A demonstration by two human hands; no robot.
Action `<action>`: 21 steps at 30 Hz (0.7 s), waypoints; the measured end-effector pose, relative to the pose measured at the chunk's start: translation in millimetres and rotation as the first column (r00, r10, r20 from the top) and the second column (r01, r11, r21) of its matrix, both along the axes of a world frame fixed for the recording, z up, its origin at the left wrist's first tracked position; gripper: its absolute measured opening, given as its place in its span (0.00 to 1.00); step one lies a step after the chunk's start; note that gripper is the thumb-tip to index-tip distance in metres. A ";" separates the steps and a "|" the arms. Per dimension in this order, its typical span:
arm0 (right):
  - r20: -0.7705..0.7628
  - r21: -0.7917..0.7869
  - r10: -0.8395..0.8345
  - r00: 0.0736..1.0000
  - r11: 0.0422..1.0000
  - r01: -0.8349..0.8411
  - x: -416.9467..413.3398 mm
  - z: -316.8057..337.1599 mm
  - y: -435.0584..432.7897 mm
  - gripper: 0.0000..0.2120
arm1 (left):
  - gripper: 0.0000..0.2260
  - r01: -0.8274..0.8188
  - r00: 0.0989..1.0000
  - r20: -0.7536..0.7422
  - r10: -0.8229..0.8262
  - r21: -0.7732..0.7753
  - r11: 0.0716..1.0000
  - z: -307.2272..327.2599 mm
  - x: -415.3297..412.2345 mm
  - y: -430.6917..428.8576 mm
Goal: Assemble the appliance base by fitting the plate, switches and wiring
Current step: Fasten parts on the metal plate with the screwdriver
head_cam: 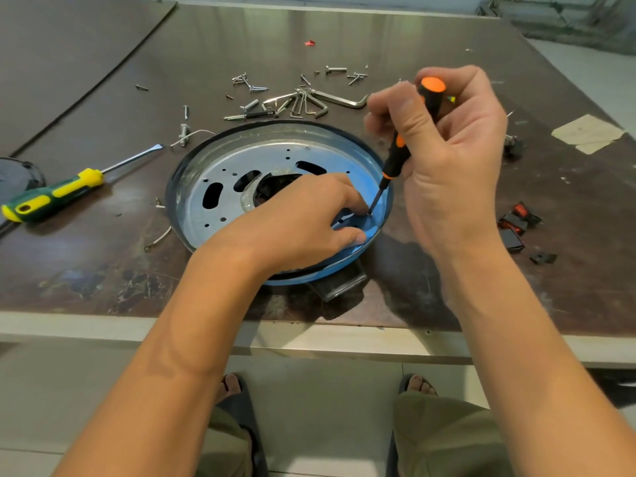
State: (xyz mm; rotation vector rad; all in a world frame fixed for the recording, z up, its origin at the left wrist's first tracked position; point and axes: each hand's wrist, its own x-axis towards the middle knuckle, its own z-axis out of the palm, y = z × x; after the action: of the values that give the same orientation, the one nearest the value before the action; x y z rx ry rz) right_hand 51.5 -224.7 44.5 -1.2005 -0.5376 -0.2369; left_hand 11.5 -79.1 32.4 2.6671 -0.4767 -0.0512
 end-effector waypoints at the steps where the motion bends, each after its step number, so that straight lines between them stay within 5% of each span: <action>1: -0.017 0.006 0.003 1.000 1.000 -0.003 0.8 0.7 -1.2 0.06 | 0.17 0.002 1.000 -0.003 -0.002 0.000 1.000 0.2 -0.3 0.1; 7: -0.107 0.023 0.125 0.986 0.992 -0.124 2.4 -1.0 -5.6 0.11 | 0.17 0.005 1.000 -0.015 -0.005 0.018 1.000 1.7 0.2 0.0; 11: -0.048 -0.062 0.058 0.997 0.996 -0.061 1.9 -1.9 0.0 0.06 | 0.18 -0.005 1.000 -0.026 0.005 0.013 1.000 2.6 -0.6 -0.3; 21: -0.095 0.024 -0.012 0.995 1.000 0.015 6.7 -3.8 -8.4 0.06 | 0.17 0.004 0.998 -0.059 -0.003 0.017 1.000 3.2 -2.5 0.7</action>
State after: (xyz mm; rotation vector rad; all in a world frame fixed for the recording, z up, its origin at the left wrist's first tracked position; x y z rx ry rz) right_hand 58.2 -233.1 40.7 -1.1854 -0.4428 -0.1964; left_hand 9.0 -78.4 35.6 2.6731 -0.4638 -0.1358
